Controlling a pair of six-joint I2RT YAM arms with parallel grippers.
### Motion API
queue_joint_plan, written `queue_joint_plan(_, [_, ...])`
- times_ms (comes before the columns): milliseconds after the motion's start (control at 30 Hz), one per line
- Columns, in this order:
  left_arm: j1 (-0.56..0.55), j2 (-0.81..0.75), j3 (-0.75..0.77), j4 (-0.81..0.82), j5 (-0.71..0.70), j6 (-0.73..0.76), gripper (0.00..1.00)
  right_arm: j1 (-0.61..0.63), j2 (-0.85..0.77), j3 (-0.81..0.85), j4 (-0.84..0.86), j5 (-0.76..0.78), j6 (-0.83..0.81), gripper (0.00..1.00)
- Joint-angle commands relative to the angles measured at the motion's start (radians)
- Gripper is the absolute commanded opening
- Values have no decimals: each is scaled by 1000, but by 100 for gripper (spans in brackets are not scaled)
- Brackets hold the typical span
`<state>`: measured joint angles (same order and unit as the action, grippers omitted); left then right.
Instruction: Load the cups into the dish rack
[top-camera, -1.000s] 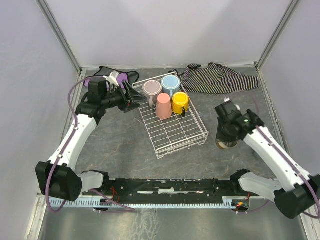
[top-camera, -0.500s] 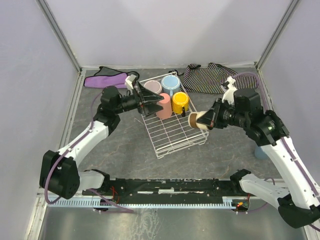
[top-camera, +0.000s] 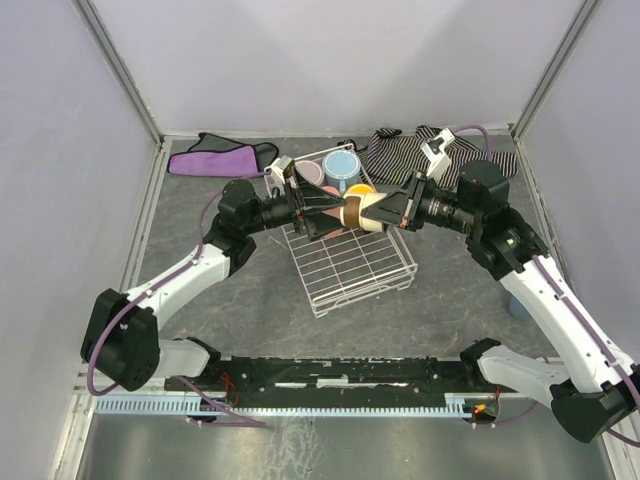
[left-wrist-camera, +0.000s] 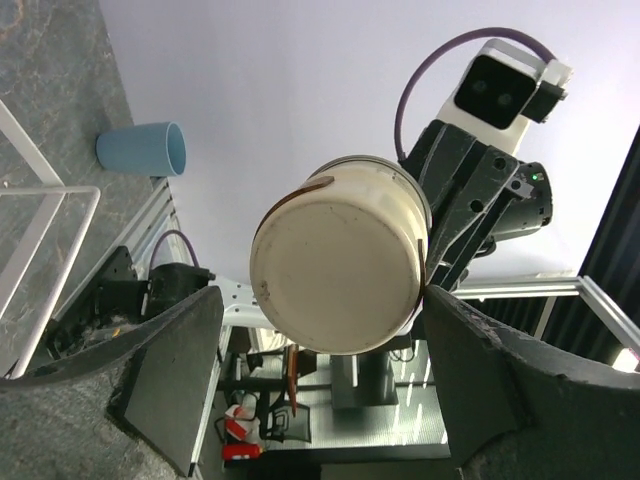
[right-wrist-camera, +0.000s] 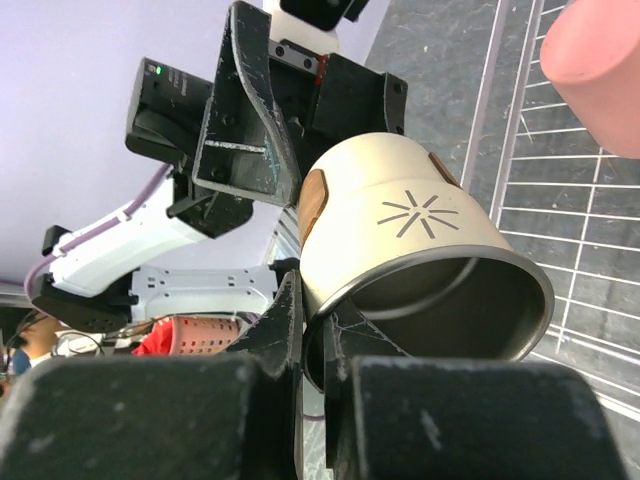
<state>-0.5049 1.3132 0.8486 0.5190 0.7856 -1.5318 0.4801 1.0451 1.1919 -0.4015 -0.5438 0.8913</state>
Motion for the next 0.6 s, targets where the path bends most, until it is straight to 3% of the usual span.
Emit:
queue_joint_plan(0, [-14,2,-32,141,-52,-106,87,-3,6,-23,205,-53,77,1])
queue_joint_plan(133, [-27,15,-44,194,-75,-137,87,-3,17,-26,231,-62,92,1])
queue_joint_plan(267, [-42,51,-69,356,-110,-256,87,-3,15,-54,275,-66,120,1])
queue_joint_plan(567, [-66,76,-48,367,-148,-264,85,-2,13,-80,313,-89,154,1])
